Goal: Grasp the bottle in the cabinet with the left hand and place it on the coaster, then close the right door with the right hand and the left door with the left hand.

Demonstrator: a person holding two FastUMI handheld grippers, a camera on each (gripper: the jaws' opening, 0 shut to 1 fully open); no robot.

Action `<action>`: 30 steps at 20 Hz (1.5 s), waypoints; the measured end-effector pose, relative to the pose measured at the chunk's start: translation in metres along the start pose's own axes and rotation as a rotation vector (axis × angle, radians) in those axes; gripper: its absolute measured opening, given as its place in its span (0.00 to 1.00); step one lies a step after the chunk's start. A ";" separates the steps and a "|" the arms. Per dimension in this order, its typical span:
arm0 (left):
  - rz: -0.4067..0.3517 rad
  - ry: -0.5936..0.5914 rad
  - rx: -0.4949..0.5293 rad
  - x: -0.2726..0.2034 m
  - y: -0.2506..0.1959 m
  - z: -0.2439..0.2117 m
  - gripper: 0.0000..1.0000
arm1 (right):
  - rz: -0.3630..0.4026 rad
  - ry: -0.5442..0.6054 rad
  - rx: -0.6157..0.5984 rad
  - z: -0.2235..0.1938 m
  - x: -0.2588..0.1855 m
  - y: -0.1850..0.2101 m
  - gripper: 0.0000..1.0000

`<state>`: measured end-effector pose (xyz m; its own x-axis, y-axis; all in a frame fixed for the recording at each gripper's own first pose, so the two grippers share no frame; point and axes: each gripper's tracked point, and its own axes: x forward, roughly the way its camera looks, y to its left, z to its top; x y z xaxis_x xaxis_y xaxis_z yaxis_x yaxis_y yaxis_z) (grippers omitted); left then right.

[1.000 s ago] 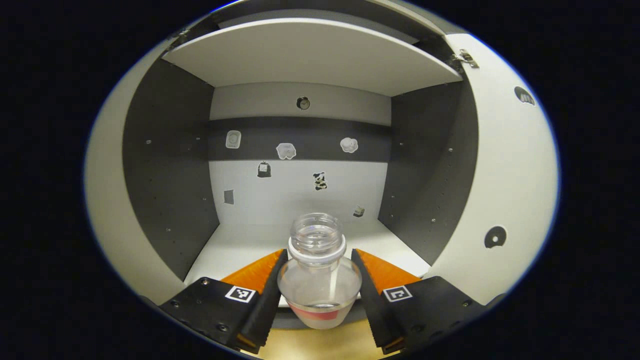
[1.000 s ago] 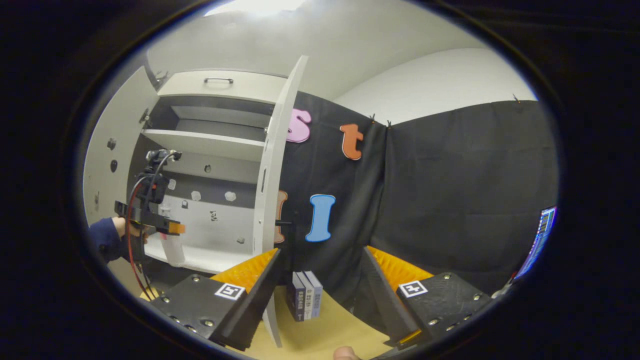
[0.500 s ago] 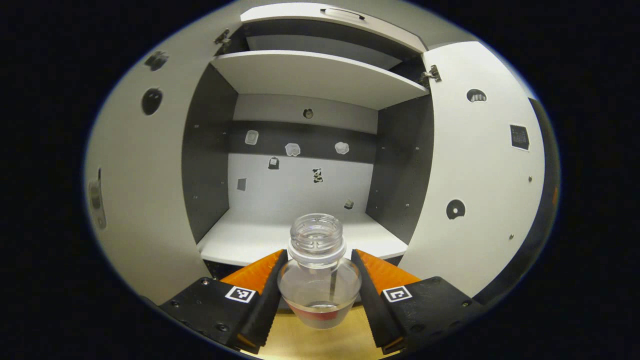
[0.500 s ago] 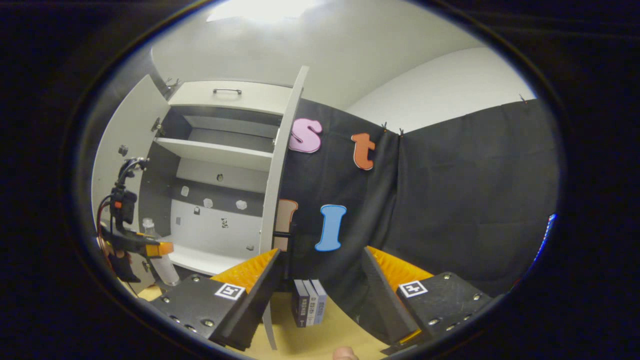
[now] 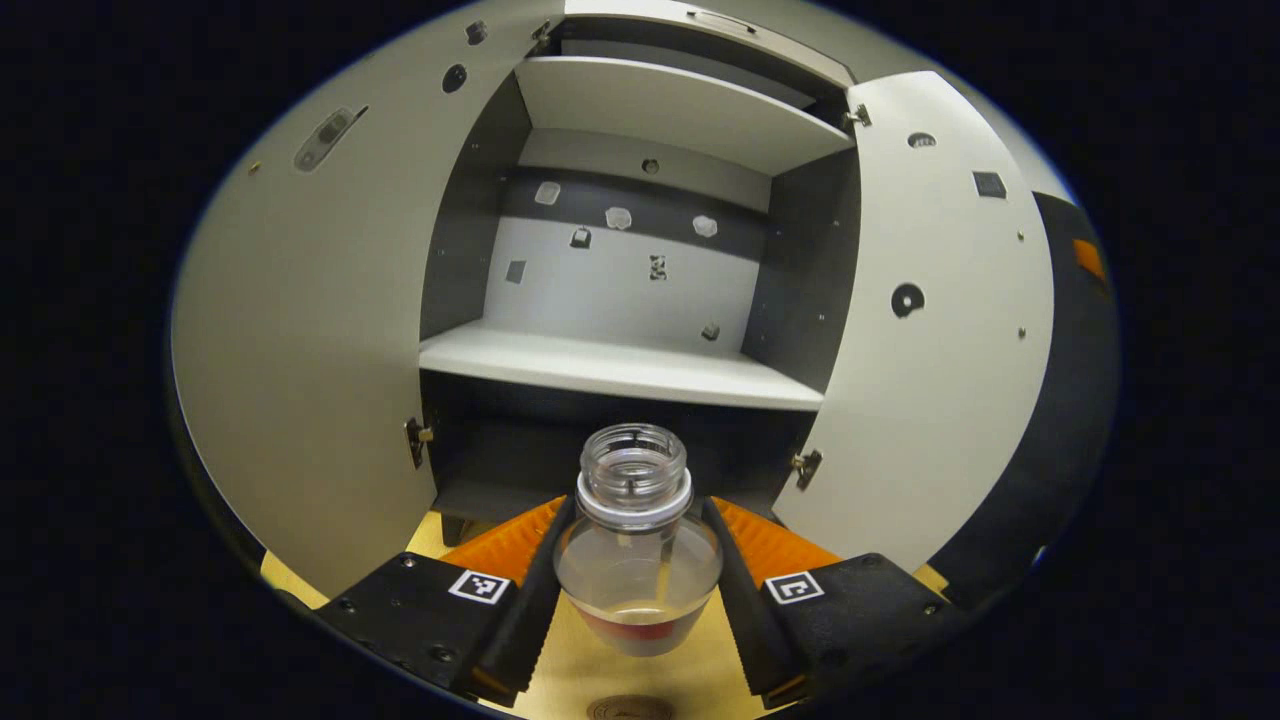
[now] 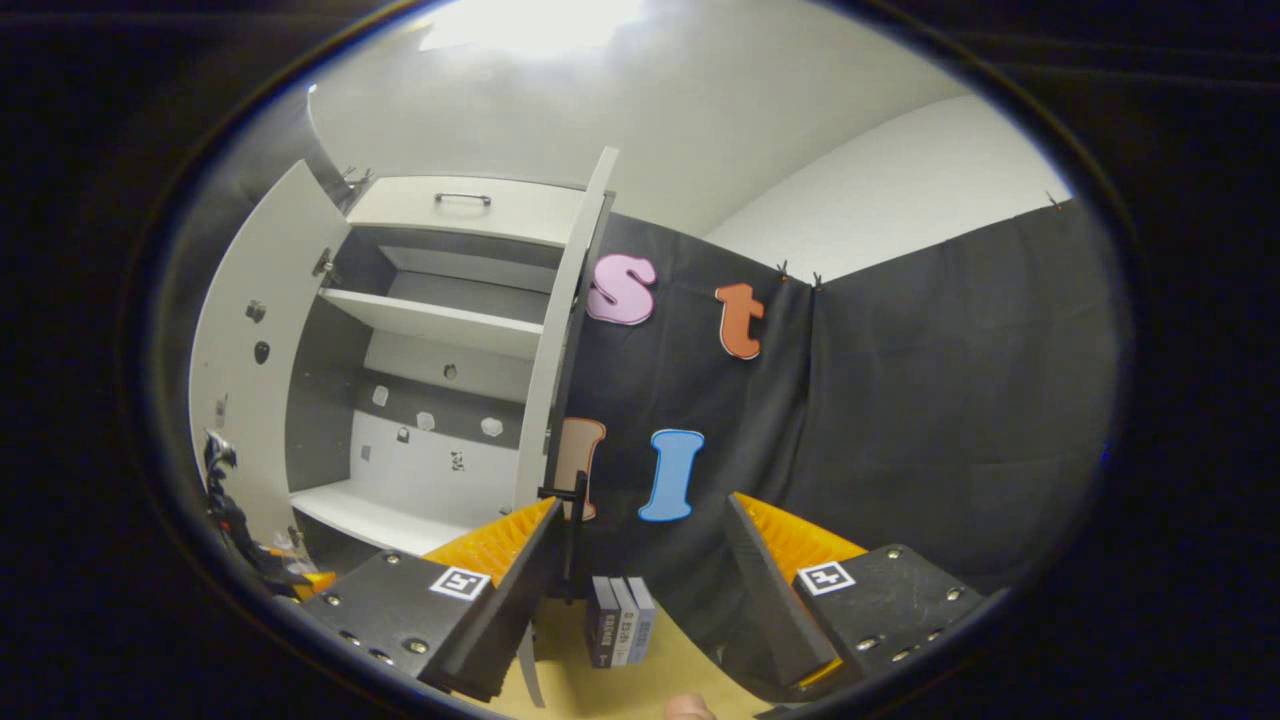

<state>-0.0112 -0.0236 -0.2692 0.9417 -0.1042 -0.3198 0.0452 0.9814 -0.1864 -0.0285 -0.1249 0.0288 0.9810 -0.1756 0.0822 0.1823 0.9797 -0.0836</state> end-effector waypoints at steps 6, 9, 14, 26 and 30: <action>-0.067 0.106 0.021 -0.010 -0.010 -0.076 0.78 | -0.008 0.004 -0.005 0.000 -0.006 -0.006 0.96; -0.072 0.167 0.035 -0.012 -0.009 -0.110 0.78 | -0.020 0.014 -0.005 -0.002 -0.007 -0.011 0.96; -0.060 0.287 -0.006 -0.018 -0.003 -0.160 0.78 | -0.033 0.020 -0.025 -0.004 -0.009 -0.014 0.96; -0.020 0.292 -0.037 -0.018 0.000 -0.184 0.79 | -0.063 0.068 -0.017 -0.019 -0.012 -0.029 0.94; -0.049 0.289 0.053 -0.020 -0.011 -0.186 0.80 | -0.073 0.089 0.019 -0.025 -0.013 -0.035 0.94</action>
<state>-0.0924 -0.0621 -0.4339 0.8041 -0.1859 -0.5646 0.1128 0.9803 -0.1622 -0.0463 -0.1594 0.0055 0.9674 -0.2533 -0.0014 0.2527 0.9655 -0.0620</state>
